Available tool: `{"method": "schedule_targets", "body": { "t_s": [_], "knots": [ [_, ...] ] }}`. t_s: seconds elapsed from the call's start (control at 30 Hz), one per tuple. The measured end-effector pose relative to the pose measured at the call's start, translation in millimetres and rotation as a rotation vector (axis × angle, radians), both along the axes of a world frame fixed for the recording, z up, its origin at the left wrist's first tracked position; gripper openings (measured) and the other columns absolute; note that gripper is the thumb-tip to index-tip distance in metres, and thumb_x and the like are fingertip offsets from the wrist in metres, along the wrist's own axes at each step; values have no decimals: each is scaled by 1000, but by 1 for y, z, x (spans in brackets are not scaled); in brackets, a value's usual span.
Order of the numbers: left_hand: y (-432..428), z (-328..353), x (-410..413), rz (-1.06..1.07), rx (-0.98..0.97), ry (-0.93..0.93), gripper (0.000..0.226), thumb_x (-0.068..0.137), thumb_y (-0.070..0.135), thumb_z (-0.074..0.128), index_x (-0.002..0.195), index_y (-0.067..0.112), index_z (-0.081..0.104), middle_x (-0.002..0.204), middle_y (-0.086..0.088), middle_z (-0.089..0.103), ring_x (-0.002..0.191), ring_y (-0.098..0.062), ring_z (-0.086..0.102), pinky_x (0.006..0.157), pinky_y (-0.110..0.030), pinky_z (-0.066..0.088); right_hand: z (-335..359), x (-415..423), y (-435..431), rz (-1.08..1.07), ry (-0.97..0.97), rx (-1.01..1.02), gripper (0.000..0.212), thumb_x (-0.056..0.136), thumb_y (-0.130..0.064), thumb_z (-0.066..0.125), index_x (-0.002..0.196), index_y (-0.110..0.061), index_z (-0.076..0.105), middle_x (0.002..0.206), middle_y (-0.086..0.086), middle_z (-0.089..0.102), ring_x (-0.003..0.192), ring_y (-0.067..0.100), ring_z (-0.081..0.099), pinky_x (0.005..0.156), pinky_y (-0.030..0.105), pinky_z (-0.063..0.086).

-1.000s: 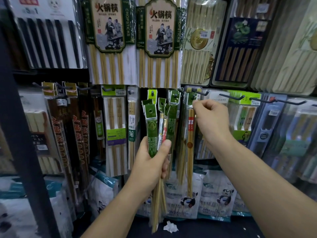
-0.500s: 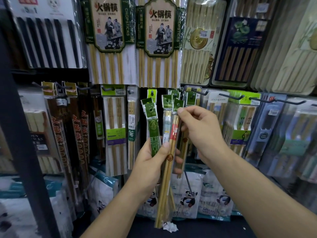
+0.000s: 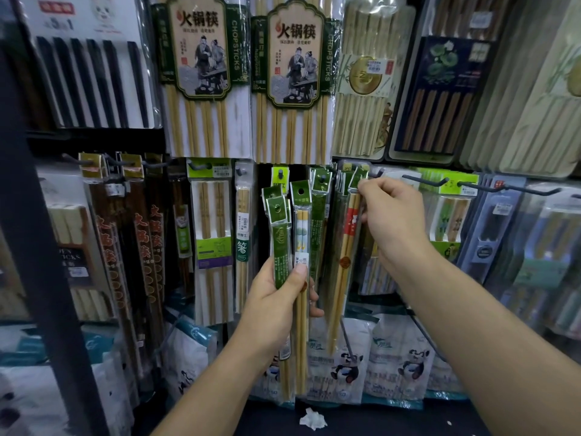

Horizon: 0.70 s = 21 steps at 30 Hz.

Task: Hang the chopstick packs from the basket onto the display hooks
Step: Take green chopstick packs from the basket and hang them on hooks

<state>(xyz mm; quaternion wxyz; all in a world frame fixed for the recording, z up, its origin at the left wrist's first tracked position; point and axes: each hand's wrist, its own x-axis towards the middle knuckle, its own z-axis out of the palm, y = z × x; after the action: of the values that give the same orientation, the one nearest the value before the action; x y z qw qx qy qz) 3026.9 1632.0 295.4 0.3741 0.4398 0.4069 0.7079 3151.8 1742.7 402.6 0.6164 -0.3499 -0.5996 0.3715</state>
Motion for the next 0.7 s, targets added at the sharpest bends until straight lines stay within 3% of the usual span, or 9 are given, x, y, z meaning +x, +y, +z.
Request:
{"method": "schedule_targets", "body": {
  "t_s": [0.33,0.5,0.57,0.7],
  "knots": [
    [0,1,3,-2,11,3,6,101,24,59,105,20,59,73,-1,66,67,-15,66,63,-32,61,-2,0,3,-28,-53,64,26,92,-16,61,80,7,59,62,1,45,55,10,42,55,12,46],
    [0,2,2,16,3,31,10,100,28,61,106,20,60,73,-6,69,62,-22,68,61,-29,60,-9,0,9,-51,-74,20,34,94,-24,64,79,7,60,62,7,45,59,17,45,72,32,56],
    [0,2,2,9,3,30,17,96,30,64,106,16,61,73,-6,70,61,-23,69,60,-32,61,-12,1,8,-79,-72,23,34,93,-31,68,81,1,62,61,3,51,58,15,49,67,31,55],
    [-1,3,3,-33,3,39,30,87,35,69,107,14,62,71,-4,69,65,-21,69,61,-37,62,-18,1,-6,-107,-38,122,25,94,-33,69,77,-16,61,55,-15,54,51,-3,48,53,15,43]
  ]
}}
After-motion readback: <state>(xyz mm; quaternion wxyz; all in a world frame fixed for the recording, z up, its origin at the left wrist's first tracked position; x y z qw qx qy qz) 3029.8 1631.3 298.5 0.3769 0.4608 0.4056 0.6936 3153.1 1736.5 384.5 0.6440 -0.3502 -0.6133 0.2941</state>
